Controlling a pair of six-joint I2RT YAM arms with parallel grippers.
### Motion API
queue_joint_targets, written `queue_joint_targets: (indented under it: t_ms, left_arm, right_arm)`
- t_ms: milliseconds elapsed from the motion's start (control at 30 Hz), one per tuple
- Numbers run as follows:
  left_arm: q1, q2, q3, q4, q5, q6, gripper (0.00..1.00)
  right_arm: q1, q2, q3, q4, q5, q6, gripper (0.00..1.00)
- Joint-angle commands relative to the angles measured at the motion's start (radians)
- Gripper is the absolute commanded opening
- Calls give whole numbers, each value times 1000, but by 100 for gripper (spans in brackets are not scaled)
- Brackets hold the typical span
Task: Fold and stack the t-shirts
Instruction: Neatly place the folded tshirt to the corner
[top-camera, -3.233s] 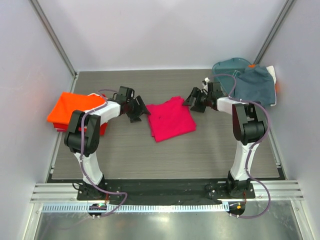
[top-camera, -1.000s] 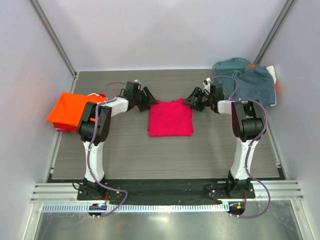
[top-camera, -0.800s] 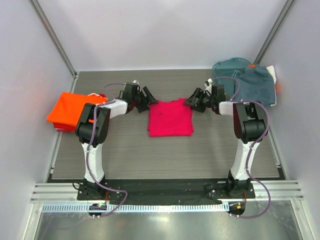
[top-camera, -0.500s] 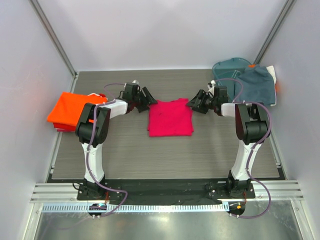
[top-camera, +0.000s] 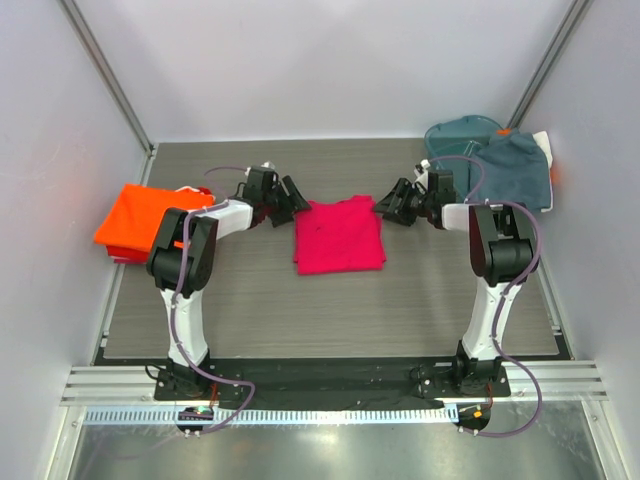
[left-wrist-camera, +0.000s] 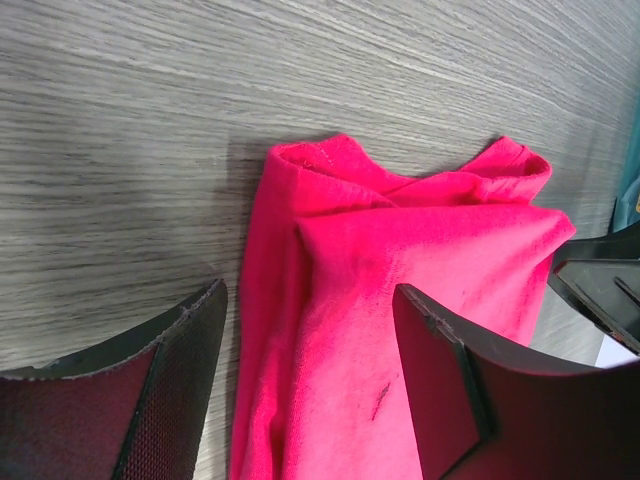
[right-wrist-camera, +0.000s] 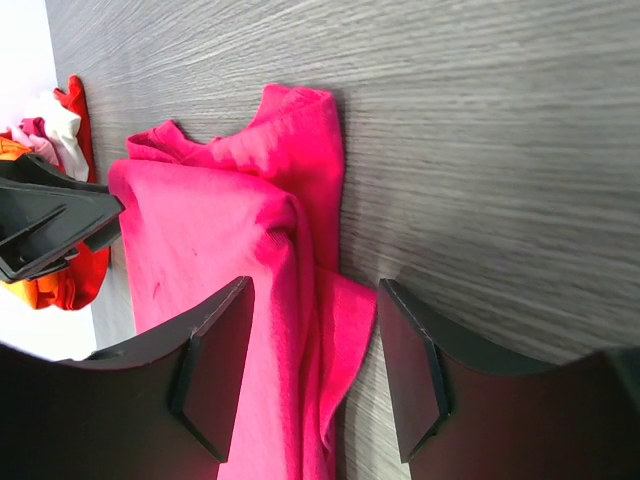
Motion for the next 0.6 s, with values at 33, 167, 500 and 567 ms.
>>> queue_joint_targets:
  t_ms: [33, 167, 500, 567]
  left_arm:
    - [5, -24, -24, -78, -30, 42, 70]
    - [5, -50, -32, -89, -41, 59, 71]
    - [14, -44, -12, -124, -36, 62, 67]
    - [14, -4, 1, -115, -16, 53, 64]
  right_arm:
    - [24, 81, -8, -113, 64, -28, 59]
    - [30, 86, 3, -113, 56, -28, 60]
    - [51, 118, 44, -127, 52, -25, 59]
    - [53, 124, 52, -131, 50, -25, 59]
